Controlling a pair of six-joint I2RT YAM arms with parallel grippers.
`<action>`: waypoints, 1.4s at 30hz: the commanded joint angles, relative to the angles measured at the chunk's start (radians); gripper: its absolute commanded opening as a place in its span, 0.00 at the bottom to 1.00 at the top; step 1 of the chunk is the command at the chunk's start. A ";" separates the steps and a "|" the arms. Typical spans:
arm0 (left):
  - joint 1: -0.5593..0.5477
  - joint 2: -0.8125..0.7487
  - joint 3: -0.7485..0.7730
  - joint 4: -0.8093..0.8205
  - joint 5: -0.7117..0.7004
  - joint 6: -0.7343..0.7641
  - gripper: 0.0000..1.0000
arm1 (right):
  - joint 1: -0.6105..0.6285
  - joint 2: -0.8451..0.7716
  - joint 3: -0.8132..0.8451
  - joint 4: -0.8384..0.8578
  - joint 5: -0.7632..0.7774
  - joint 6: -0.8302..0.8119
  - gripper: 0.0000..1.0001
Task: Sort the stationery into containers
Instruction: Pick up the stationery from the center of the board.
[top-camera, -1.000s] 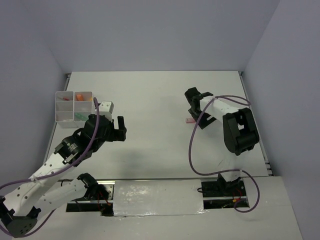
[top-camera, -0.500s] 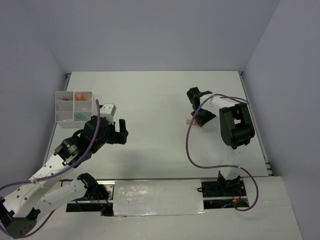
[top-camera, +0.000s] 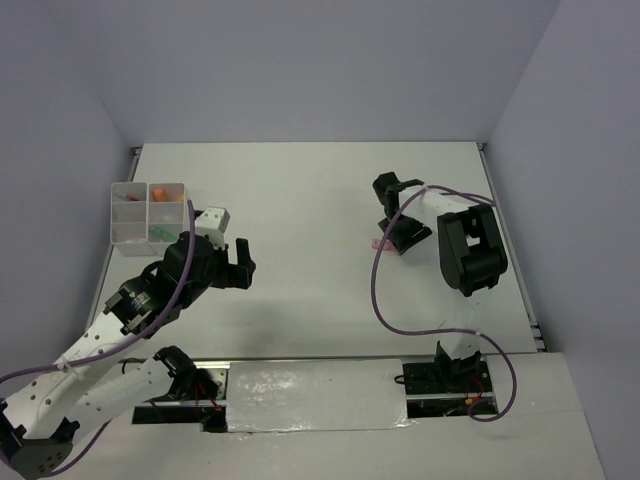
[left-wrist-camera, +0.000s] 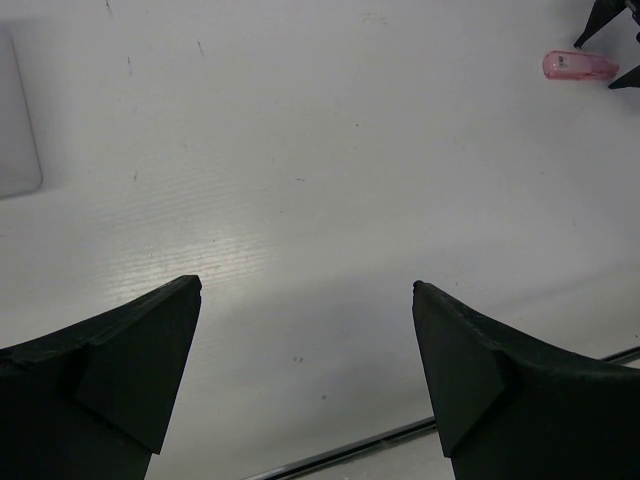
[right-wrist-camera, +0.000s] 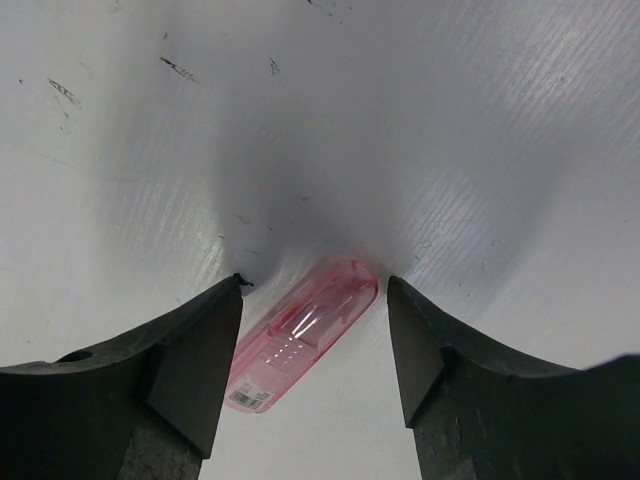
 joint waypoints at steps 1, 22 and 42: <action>-0.001 -0.022 0.004 0.030 0.008 0.013 0.99 | 0.001 0.003 -0.008 -0.045 -0.029 0.058 0.66; -0.005 -0.058 0.001 0.033 0.008 0.013 0.99 | 0.020 0.052 -0.009 -0.089 -0.143 0.201 0.69; -0.012 -0.094 -0.002 0.036 0.001 0.009 0.99 | 0.072 -0.009 -0.080 0.130 -0.031 0.004 0.00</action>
